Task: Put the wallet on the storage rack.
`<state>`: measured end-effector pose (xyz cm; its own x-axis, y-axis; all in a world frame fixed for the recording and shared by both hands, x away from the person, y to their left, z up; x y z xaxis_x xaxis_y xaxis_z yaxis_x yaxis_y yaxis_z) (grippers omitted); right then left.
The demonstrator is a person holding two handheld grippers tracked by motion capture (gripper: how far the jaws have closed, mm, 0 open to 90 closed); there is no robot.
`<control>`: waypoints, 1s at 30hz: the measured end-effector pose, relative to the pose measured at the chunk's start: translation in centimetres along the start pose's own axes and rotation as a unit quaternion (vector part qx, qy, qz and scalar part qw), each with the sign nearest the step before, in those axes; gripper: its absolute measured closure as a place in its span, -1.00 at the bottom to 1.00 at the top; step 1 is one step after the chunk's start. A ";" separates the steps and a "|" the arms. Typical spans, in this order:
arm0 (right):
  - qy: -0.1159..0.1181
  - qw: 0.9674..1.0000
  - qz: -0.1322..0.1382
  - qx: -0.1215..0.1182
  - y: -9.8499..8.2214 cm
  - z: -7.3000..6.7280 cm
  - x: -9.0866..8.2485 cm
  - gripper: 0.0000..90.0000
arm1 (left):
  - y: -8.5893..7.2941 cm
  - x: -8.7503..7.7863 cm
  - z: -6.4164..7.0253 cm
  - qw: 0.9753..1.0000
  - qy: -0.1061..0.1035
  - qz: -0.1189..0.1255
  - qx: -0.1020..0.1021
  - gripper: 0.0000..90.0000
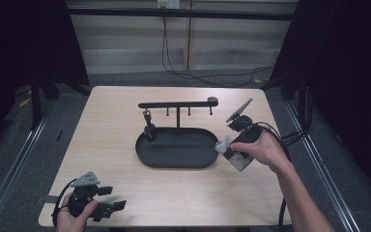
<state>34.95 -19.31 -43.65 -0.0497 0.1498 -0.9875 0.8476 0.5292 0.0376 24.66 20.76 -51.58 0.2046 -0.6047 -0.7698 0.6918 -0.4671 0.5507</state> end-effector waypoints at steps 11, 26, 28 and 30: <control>0.021 0.999 0.021 0.010 2.2 -0.2 -0.3 -0.23 | -0.1 0.0 -0.1 1.000 0.002 -0.002 -0.002 -0.58; 0.051 0.995 0.079 0.043 4.1 0.5 -0.3 -0.23 | -0.1 -0.1 -0.1 1.000 -0.001 -0.003 0.001 -0.58; 0.056 0.994 0.080 0.048 4.3 0.4 -0.2 -0.23 | -0.1 -0.1 -0.1 1.000 0.001 -0.002 0.000 -0.58; 0.059 0.993 0.088 0.048 4.5 0.4 -0.1 -0.23 | -0.1 -0.1 -0.1 1.000 0.001 -0.001 0.000 -0.58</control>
<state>39.00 -17.25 -43.49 0.0478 0.3329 -0.9417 0.8944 0.4055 0.1887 24.66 20.89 -51.57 0.2048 -0.6033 -0.7708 0.6924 -0.4673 0.5497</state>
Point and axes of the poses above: each handheld gripper's, and its own axes: x roughly forward along the jaws, y roughly out of its top, z roughly to its right, the point moved 7 cm from there along x, roughly forward along the jaws, and after that the axes turned 9 degrees about -z, right-handed, at the moved point
